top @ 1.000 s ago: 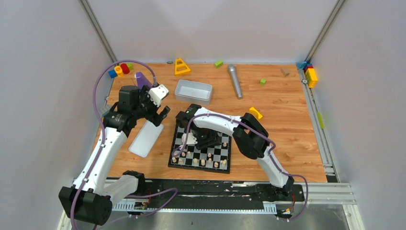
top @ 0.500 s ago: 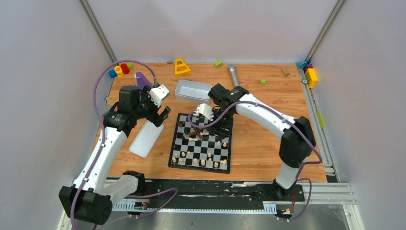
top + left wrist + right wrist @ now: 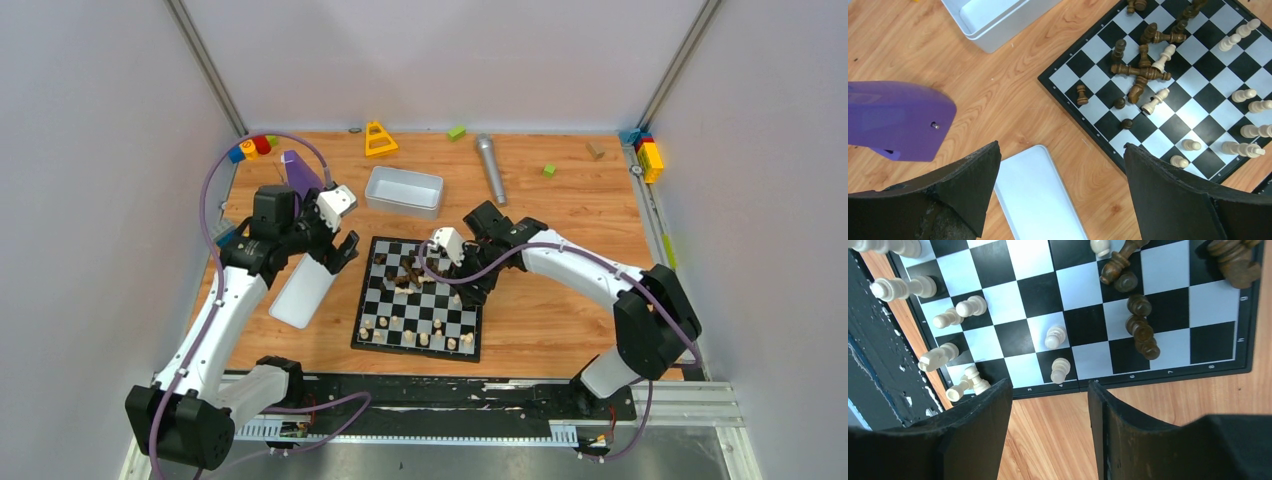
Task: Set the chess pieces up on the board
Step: Pick up the chess piece from the chessboard, then place the chess piece on the chessboard.
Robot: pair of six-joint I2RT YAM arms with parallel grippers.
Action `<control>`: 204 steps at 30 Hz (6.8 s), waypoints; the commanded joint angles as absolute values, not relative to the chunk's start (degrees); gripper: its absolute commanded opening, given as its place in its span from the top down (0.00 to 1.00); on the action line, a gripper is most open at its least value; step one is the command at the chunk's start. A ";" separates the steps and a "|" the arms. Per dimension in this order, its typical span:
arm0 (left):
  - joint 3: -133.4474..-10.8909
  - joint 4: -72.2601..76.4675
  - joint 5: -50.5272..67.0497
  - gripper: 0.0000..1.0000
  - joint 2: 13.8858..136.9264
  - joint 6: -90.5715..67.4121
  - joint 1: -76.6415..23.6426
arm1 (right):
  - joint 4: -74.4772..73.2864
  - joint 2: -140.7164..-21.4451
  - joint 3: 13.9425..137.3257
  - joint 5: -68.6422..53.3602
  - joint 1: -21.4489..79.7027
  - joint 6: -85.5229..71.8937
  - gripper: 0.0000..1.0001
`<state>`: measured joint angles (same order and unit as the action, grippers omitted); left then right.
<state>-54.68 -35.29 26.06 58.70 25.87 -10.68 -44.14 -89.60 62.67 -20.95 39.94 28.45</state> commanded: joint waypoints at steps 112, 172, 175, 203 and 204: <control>-57.71 -21.24 46.88 0.20 69.81 31.69 -30.94 | -26.73 -88.50 70.31 -55.04 33.73 13.21 0.95; -65.90 -50.64 18.82 1.00 83.54 38.04 -45.26 | -30.67 -70.88 56.70 -57.05 13.72 15.38 0.41; -66.77 -50.75 17.71 1.00 86.98 35.82 -47.34 | -31.10 -69.92 55.72 -56.95 12.17 16.35 0.41; -69.79 -52.69 12.11 0.90 98.67 31.16 -55.97 | -33.83 -71.76 56.07 -59.46 9.36 19.14 0.42; -69.87 -52.71 11.95 0.89 98.87 31.17 -55.98 | -33.93 -71.80 56.06 -59.46 9.32 19.15 0.42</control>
